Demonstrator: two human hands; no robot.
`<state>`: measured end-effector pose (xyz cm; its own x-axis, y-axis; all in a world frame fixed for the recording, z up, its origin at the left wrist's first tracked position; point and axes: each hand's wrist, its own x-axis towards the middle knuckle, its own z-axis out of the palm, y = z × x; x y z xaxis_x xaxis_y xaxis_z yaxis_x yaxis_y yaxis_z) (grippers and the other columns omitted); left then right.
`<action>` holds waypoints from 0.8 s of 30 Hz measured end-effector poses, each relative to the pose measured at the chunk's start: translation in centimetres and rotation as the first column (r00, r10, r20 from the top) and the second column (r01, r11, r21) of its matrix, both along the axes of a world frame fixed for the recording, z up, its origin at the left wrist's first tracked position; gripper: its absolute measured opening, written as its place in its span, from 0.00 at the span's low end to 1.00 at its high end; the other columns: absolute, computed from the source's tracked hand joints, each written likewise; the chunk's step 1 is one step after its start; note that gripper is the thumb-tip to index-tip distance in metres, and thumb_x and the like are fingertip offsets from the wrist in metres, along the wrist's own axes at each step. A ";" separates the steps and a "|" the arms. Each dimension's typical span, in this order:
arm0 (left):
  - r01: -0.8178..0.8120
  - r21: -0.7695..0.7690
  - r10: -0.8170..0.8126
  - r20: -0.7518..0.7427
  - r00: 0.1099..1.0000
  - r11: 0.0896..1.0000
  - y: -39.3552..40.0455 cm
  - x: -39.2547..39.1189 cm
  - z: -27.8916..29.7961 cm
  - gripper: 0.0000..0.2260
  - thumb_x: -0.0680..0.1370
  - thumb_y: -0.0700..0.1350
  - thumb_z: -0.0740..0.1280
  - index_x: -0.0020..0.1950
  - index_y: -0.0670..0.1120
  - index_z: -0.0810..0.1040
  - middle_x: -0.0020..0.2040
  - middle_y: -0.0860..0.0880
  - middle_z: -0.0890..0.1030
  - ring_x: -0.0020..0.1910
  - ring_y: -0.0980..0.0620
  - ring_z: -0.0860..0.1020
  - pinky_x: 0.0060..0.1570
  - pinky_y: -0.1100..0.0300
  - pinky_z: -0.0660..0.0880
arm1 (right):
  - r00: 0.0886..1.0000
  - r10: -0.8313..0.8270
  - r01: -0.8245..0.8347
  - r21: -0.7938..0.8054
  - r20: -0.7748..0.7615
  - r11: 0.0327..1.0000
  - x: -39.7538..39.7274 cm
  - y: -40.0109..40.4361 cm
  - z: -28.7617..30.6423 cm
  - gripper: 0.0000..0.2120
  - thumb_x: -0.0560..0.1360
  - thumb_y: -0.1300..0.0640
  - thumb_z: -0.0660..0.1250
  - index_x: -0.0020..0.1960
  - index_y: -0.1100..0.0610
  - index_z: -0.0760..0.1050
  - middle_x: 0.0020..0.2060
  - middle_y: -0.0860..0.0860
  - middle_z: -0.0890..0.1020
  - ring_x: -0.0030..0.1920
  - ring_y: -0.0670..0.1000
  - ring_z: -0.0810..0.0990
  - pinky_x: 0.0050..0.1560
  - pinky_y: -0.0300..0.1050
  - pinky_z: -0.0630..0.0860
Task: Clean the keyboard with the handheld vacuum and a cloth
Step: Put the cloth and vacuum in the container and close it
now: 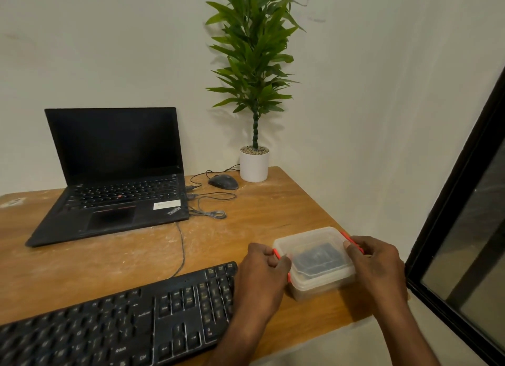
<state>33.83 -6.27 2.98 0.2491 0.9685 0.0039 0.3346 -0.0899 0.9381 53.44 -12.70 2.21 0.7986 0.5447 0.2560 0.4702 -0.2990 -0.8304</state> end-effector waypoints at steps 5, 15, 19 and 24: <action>-0.009 0.080 0.010 -0.010 1.000 0.997 2.1 0.5 1.2 0.13 0.80 0.54 0.73 0.61 0.54 0.75 0.50 0.57 0.81 0.49 0.58 0.81 0.49 0.57 0.80 | 0.997 0.048 -0.045 0.057 -0.053 0.997 0.1 2.0 1.7 0.10 0.81 0.57 0.68 0.60 0.56 0.83 0.45 0.47 0.82 0.49 0.54 0.81 0.54 0.58 0.82; -0.017 0.130 0.040 -0.169 0.985 0.991 11.3 3.7 2.4 0.16 0.81 0.49 0.71 0.67 0.46 0.82 0.59 0.48 0.85 0.57 0.48 0.82 0.49 0.57 0.75 | 0.988 0.135 -0.138 -0.037 -0.075 0.990 3.3 13.0 3.0 0.15 0.82 0.60 0.66 0.67 0.59 0.78 0.62 0.56 0.81 0.53 0.56 0.81 0.54 0.54 0.83; 0.015 0.119 0.011 -0.215 0.977 0.993 12.6 4.2 1.6 0.14 0.81 0.49 0.71 0.64 0.44 0.83 0.58 0.45 0.86 0.56 0.46 0.83 0.43 0.59 0.71 | 0.988 0.111 -0.121 -0.095 -0.104 0.988 4.1 14.4 1.8 0.15 0.81 0.61 0.66 0.68 0.59 0.77 0.62 0.58 0.81 0.56 0.60 0.82 0.56 0.58 0.83; -0.001 0.117 0.027 -0.221 0.975 0.993 13.3 4.7 0.9 0.14 0.81 0.49 0.71 0.64 0.43 0.83 0.59 0.45 0.85 0.57 0.45 0.83 0.51 0.52 0.79 | 0.989 0.114 -0.125 -0.118 -0.092 0.985 4.5 14.4 1.0 0.16 0.81 0.59 0.67 0.68 0.58 0.77 0.62 0.57 0.81 0.55 0.60 0.83 0.55 0.57 0.83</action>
